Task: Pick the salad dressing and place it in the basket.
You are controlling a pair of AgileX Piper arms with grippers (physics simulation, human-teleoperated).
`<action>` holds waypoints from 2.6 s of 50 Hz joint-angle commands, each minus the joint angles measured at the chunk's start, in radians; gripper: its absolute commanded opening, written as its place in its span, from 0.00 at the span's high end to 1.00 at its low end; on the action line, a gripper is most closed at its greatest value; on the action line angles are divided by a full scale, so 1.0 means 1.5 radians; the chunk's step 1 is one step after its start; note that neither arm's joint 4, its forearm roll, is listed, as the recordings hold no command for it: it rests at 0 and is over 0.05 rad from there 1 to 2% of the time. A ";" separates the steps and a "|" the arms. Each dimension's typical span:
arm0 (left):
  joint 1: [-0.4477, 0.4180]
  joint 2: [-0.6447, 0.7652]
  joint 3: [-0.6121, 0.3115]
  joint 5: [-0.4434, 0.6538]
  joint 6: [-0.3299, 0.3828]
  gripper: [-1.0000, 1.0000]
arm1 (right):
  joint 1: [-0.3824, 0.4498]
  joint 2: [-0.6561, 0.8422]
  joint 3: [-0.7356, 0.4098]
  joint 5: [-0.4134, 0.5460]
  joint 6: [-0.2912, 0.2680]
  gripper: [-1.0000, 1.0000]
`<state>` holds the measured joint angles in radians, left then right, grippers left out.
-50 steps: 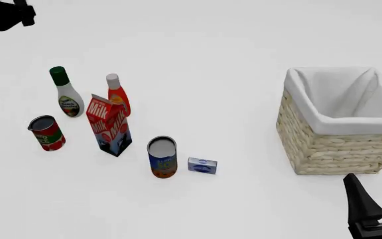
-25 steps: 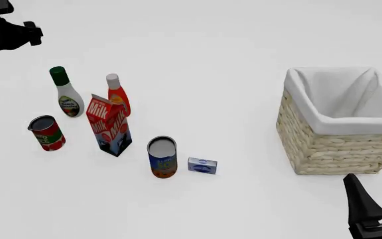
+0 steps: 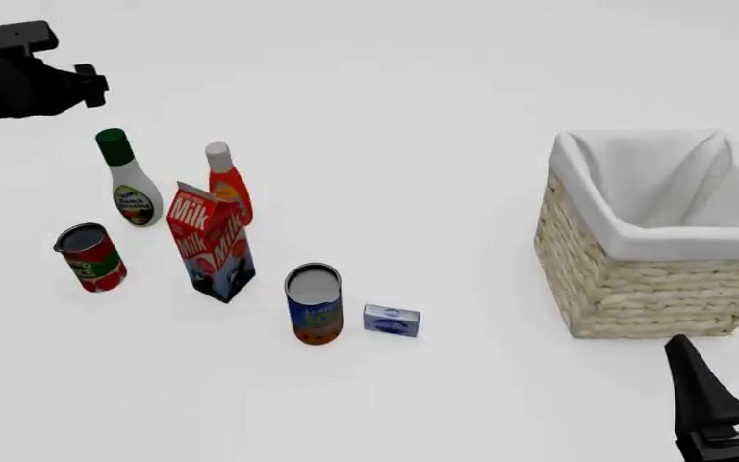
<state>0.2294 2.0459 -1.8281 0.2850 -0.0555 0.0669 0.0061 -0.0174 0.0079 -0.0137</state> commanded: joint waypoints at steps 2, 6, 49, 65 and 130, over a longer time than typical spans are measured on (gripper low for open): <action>-0.016 0.008 0.001 -0.006 -0.007 0.00 | 0.000 -0.001 0.000 0.001 0.000 0.00; -0.017 0.010 0.006 -0.010 -0.011 0.00 | -0.002 -0.002 -0.001 0.003 0.001 0.00; -0.027 0.082 0.046 -0.065 -0.014 0.00 | -0.003 -0.004 0.007 -0.005 0.007 0.00; -0.032 0.104 0.052 -0.076 -0.013 0.00 | -0.006 -0.004 0.009 -0.010 0.010 0.00; -0.193 -0.248 0.171 -0.087 0.073 1.00 | 0.008 -0.003 -0.007 -0.005 0.007 0.00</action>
<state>0.0418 1.8236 -1.6257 0.1509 0.0123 0.0698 0.0006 -0.0292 0.0039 -0.0046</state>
